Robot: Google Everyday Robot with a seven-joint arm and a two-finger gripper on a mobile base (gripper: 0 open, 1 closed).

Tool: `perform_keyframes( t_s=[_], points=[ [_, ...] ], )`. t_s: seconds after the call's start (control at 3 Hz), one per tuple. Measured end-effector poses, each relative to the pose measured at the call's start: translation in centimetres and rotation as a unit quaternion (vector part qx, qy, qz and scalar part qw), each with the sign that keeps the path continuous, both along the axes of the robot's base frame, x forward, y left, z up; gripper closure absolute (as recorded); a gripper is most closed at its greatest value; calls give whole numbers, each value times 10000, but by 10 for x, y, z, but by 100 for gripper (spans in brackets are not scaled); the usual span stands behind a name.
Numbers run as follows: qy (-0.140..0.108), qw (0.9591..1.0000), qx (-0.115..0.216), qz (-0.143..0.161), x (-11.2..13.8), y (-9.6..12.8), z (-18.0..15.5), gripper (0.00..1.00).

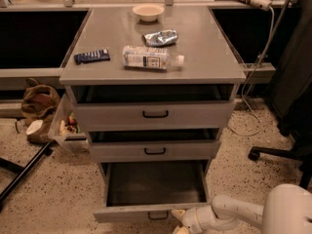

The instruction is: Close bottom drawer

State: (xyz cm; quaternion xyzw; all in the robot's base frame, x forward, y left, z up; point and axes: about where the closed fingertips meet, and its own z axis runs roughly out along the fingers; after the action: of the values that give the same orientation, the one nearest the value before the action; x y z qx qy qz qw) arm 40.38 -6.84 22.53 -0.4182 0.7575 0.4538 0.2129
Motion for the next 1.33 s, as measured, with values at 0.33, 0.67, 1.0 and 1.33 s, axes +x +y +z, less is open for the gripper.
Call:
perform_keyframes(
  t_s=[0.33,0.67,1.0,1.33],
  points=[
    [26,10000,-4,10,4,3,-7,0],
    [1,9999,9,123,19,15,-16,0],
    [-111,9999,31,61,55,25,-16,0],
    [-111,9999,31,60,55,25,-16,0]
  ],
)
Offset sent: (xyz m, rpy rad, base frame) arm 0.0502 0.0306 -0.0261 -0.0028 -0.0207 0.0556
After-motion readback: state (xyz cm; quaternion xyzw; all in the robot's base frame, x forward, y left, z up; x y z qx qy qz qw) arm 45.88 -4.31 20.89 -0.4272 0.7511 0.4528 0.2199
